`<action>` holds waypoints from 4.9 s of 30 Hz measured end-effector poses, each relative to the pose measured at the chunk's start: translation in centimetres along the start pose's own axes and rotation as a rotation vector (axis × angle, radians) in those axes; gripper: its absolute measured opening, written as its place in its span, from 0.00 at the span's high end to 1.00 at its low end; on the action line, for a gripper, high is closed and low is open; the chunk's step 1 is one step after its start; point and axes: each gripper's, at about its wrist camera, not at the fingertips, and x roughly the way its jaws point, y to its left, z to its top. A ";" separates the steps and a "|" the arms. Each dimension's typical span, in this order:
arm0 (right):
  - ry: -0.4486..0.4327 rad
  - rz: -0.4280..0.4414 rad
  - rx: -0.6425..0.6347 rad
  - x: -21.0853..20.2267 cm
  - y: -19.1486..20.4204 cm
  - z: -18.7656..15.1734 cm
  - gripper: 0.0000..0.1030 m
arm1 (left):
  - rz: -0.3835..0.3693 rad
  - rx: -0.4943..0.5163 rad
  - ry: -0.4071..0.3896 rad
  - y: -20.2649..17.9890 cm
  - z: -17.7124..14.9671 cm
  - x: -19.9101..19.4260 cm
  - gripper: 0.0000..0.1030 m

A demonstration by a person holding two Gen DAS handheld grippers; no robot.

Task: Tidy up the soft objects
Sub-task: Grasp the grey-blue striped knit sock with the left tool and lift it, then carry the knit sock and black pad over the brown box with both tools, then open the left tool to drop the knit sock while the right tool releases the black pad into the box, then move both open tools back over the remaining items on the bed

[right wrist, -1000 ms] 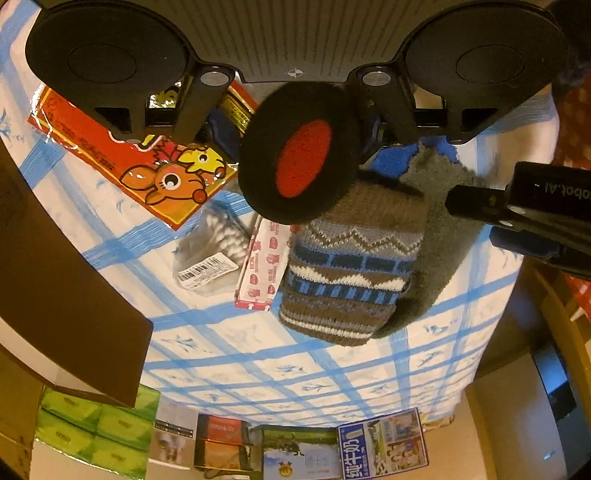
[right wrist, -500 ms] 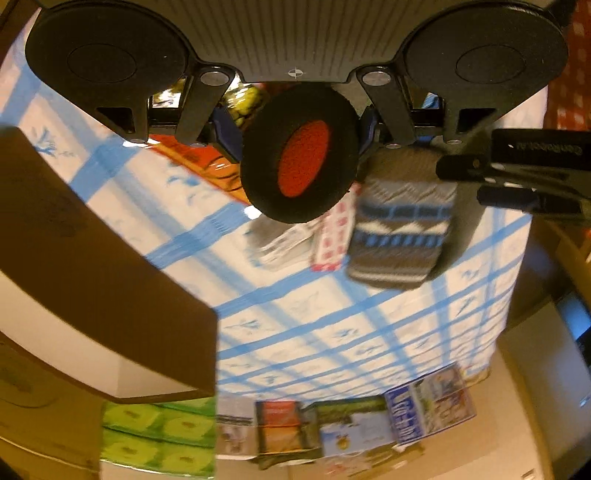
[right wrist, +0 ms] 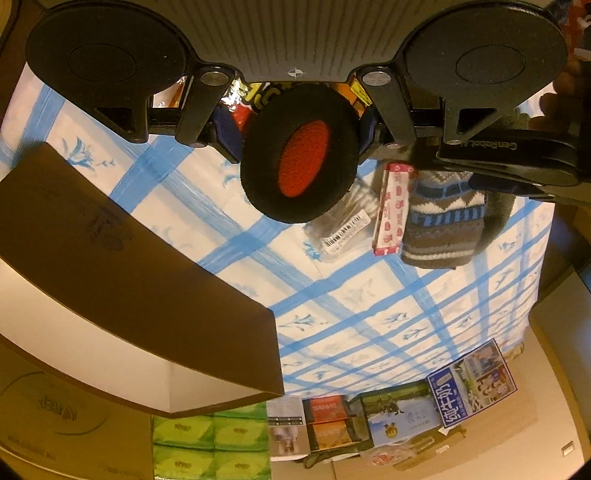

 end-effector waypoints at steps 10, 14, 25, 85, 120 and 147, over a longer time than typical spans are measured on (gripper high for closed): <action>0.005 0.003 -0.010 -0.3 -0.1 -0.3 0.39 | -0.082 -0.008 -0.031 1.5 -0.4 -2.2 0.87; -0.007 0.010 -0.017 -1.2 0.2 -0.3 0.39 | -0.062 0.022 -0.074 1.4 -0.8 -4.1 0.89; -0.046 0.014 -0.026 -4.2 0.3 0.2 0.39 | -0.061 0.066 -0.188 1.2 0.0 -10.2 0.90; -0.040 -0.168 0.131 2.3 -18.0 15.5 0.39 | -0.186 0.502 -0.180 -19.6 24.2 5.4 0.89; -0.103 -0.189 0.161 -2.0 -15.9 14.1 0.22 | -0.211 0.488 -0.202 -16.5 21.9 0.7 0.55; -0.132 -0.027 0.087 -12.3 -6.1 4.8 0.22 | -0.179 0.371 -0.190 -7.9 7.8 -11.3 0.53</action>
